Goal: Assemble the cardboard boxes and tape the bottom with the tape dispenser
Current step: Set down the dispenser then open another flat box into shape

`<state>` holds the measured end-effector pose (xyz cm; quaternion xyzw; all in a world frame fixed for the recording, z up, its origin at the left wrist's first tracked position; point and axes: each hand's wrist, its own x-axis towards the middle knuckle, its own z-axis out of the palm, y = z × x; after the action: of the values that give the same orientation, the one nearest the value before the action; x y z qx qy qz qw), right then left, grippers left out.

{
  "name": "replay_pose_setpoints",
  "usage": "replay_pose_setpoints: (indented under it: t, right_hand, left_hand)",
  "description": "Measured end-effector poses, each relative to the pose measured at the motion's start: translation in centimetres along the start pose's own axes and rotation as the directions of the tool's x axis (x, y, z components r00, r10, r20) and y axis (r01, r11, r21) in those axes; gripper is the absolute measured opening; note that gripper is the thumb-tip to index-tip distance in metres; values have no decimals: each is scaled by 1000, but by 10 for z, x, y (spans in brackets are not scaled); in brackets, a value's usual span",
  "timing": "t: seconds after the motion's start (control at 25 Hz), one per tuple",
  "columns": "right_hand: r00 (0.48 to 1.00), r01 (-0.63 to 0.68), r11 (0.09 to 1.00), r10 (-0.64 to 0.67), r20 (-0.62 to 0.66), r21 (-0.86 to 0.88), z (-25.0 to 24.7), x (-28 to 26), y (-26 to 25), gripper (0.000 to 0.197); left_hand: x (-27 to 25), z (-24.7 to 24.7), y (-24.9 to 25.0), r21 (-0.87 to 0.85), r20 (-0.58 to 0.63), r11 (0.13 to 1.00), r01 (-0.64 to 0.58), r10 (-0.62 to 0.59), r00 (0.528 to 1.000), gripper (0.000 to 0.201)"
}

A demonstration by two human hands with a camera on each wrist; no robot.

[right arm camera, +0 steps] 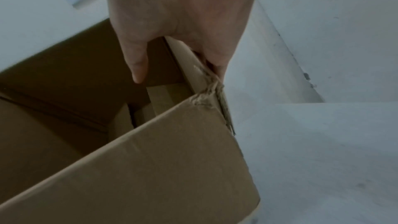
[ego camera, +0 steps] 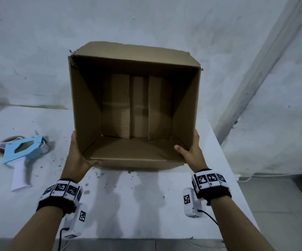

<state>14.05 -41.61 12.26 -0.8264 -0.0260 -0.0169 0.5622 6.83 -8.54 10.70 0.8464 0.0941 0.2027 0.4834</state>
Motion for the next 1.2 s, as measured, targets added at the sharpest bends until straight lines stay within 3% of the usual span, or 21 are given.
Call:
replay_pose_setpoints:
  t: [0.16,0.36,0.56,0.8,1.0,1.12,1.2]
  right_hand:
    - [995,102,994,-103,-17,-35,-8,-18,-8,99]
    - [994,83,996,-80,70,-41,-12,-34,-20,115]
    - [994,110,994,-111,-4,-25,-26,-55,-18,108]
    - [986,132,988,-122,-115,84,-41,-73,-25,97]
    - [977,156,980,-135,-163,125,-34,-86,-19,94]
    - [968,220,966,-199,-151,137,-32,-88,-9,92]
    - [948,269,953,-236,-215,137,-33,-92,1,87]
  left_hand:
    - [-10,-24,18,44,-121,998,33,-27,992,95]
    - [-18,-24,31,-7,-137,995,98,-98,986,90]
    - [-35,-24,28,-7,-195,997,72,-72,978,88]
    - [-62,-10,42,-207,-350,975,80,-150,925,81]
    - [-74,2,56,-190,-305,973,132,-186,934,102]
    - [-83,1,58,-133,-288,985,105,-140,947,119]
    - [-93,5,56,-103,-316,990,93,-121,941,124]
